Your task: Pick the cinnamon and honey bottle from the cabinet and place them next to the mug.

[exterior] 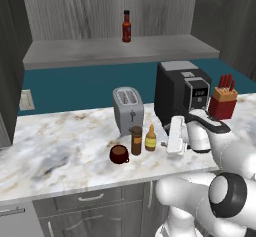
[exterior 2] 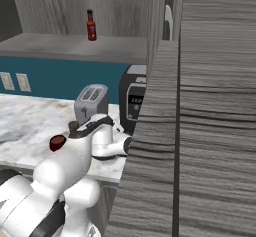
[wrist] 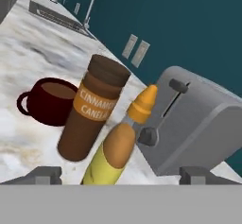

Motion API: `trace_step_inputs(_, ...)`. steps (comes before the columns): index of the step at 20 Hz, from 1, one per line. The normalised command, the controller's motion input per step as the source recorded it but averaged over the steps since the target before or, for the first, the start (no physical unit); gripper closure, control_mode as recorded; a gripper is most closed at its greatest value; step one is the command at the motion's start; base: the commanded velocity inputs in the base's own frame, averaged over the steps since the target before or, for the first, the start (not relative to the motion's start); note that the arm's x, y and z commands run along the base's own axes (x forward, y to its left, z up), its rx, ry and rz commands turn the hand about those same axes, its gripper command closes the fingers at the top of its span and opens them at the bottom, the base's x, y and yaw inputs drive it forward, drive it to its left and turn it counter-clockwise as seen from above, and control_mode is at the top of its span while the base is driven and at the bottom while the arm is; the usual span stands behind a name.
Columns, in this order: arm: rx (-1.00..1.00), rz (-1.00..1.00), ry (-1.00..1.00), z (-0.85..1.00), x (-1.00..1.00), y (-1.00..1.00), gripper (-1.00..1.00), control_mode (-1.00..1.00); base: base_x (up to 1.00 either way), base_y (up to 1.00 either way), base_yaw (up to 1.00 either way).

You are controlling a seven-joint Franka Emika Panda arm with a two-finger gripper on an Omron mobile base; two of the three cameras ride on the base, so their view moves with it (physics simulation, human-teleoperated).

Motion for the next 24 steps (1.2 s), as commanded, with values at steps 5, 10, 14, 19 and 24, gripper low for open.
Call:
trace_step_inputs(5, 0.02, -0.01, 0.00, 0.94, -0.20, -0.02, -1.00, -1.00, 0.00, 0.00, 0.00)
trace_step_inputs(10, 0.00, -0.03, 0.23, 0.99, -0.25, 0.00, -1.00, -1.00, 0.00, 0.00, 0.00)
trace_step_inputs(14, 0.00, -0.09, 0.36, 0.93, -0.45, 0.03, -1.00, -1.00, 0.00, 0.00, 0.00)
trace_step_inputs(19, 0.00, -0.15, 0.36, 0.96, -0.55, 0.04, -1.00, -1.00, 0.00, 0.00, 0.00)
trace_step_inputs(24, 0.00, -0.28, 0.30, 0.76, -0.57, 0.23, -1.00, -1.00, 0.00, 0.00, 0.00)
